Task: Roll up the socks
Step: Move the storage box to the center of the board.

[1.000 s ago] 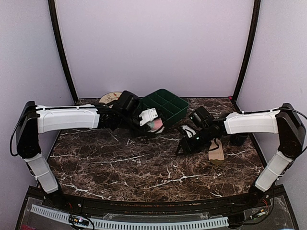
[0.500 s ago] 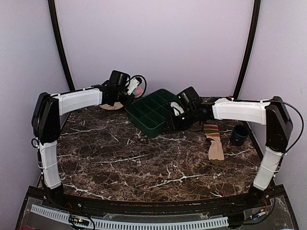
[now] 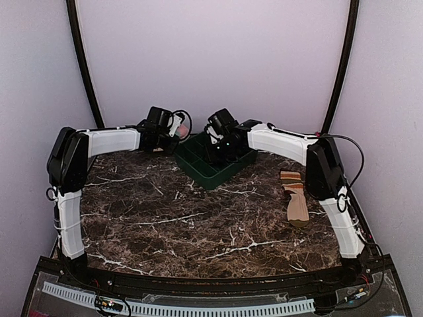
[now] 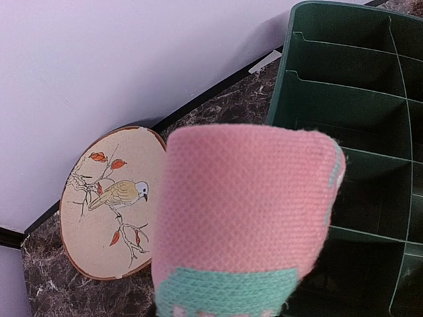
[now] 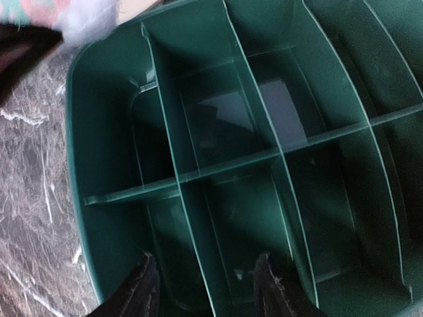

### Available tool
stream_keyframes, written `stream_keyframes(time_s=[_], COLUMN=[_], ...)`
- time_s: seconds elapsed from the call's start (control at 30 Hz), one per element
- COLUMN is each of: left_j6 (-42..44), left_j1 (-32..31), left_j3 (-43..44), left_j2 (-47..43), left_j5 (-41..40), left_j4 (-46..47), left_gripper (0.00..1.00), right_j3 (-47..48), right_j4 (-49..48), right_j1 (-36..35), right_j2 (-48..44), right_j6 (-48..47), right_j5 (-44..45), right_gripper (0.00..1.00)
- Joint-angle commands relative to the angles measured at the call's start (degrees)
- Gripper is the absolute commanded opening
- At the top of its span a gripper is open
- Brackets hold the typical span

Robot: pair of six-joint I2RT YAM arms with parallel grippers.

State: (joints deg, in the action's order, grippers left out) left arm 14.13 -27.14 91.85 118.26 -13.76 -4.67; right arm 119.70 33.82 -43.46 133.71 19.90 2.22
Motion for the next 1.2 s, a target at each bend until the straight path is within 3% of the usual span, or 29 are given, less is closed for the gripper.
stream_keyframes(time_s=[0.0, 0.27, 0.43, 0.53, 0.83, 1.0, 1.17], left_j6=[-1.94, 0.55, 2.44, 5.13, 22.25, 25.87, 29.91], left_j1=[0.25, 0.29, 0.22, 0.09, -4.02, -4.73, -5.54], left_j3=[-2.27, -4.54, -4.14, -4.1, -10.76, -13.71, -14.43], left_j2=[-4.43, -6.33, -7.08, -8.08, -15.53, -20.67, -25.01], left_j5=[1.88, 1.36, 2.23, 3.07, 6.93, 9.59, 14.42], left_j4=[2.44, 2.95, 1.95, 0.4, -6.75, -10.6, -17.58], left_gripper=[0.0, 0.0, 0.0, 0.0, 0.0, 0.0, 0.0], right_j3=[10.34, 10.08, 7.72, 5.63, -17.79, -33.68, -42.96], right_j4=[10.15, 12.85, 13.71, 14.65, 6.69, 0.1, -5.03], right_j1=[-0.35, -1.63, -3.01, -4.61, -11.25, -15.5, -19.71], right_j2=[6.55, 9.67, 9.02, 7.64, -7.96, -17.9, -24.28], right_j6=[-1.61, -3.36, -5.55, -8.14, -17.53, -24.49, -33.21], right_j5=[1.76, -1.34, -0.73, 0.12, 3.55, 6.82, 11.86], right_gripper=[0.47, 0.39, 0.09, 0.0, 0.0, 0.0, 0.0])
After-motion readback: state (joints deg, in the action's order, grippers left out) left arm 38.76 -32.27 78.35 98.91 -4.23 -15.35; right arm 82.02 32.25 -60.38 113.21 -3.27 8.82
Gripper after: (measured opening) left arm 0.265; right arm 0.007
